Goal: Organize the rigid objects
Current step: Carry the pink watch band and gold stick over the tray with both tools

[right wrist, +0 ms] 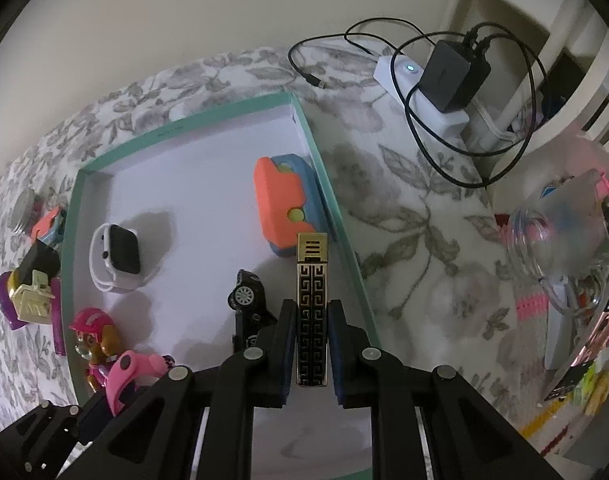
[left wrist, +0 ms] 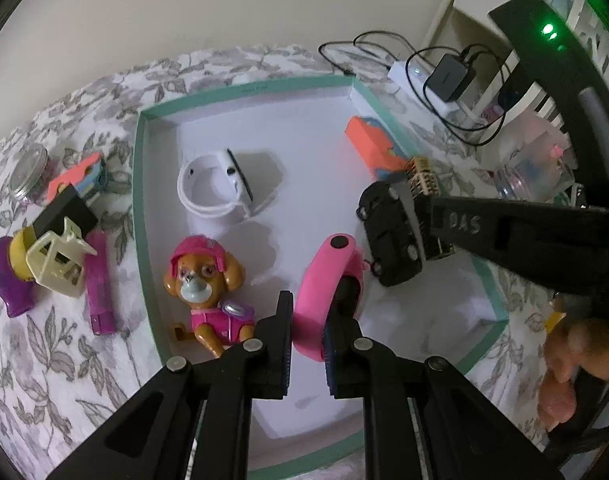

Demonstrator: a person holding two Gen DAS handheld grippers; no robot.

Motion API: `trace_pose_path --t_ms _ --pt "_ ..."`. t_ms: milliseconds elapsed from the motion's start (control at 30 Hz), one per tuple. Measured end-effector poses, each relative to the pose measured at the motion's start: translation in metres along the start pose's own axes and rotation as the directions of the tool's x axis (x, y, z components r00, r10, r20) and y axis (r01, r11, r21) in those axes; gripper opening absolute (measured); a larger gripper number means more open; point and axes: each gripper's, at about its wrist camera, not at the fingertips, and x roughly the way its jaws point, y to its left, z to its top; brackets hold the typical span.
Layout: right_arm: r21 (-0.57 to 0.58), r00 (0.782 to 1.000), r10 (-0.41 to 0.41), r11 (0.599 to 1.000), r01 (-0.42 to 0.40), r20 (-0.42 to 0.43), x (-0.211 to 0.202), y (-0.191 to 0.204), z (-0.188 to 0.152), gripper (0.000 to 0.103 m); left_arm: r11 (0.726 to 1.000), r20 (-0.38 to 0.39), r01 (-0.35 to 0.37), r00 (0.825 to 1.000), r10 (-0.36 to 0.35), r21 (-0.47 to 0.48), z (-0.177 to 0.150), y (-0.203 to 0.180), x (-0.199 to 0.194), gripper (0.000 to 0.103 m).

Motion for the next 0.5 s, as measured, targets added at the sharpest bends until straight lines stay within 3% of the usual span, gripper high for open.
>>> trace_pose_path --t_ms 500 --pt "0.004 0.998 -0.003 1.0 0.004 -0.057 0.017 -0.003 -0.002 0.017 1.0 -0.028 0.003 1.0 -0.003 -0.009 -0.002 0.003 0.008 0.014"
